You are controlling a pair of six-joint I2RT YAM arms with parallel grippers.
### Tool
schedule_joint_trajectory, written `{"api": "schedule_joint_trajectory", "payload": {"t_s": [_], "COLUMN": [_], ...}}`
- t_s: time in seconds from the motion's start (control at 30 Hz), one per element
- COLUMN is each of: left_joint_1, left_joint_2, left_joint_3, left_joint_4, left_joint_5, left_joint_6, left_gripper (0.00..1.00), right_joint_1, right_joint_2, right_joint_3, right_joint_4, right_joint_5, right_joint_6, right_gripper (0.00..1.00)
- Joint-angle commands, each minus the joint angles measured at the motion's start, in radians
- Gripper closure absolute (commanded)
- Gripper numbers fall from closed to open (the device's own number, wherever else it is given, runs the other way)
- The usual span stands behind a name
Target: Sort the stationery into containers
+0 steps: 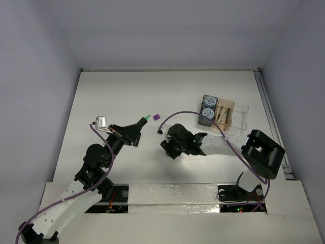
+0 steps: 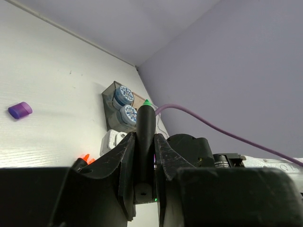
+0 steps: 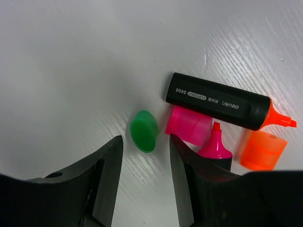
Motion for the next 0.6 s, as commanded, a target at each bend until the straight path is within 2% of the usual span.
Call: {"api": "schedule_joint_trajectory", "payload": {"t_s": [0.0, 0.37, 0.57], "left_joint_1": [0.002, 0.002, 0.002], "left_joint_2": [0.005, 0.016, 0.016], "left_joint_3": [0.007, -0.001, -0.008], "left_joint_4": [0.057, 0.069, 0.074], "left_joint_5": [0.005, 0.017, 0.022], "left_joint_6": [0.019, 0.013, 0.010], "left_gripper": [1.00, 1.00, 1.00], "right_joint_1": [-0.004, -0.004, -0.004], "right_joint_2": [0.002, 0.002, 0.013], "right_joint_3": [0.039, 0.042, 0.043], "right_joint_4": [0.037, 0.075, 0.091], "right_joint_5": [-0.015, -0.013, -0.023], "right_joint_6": [-0.009, -0.001, 0.007], "right_gripper": [0.50, 0.50, 0.54]}}
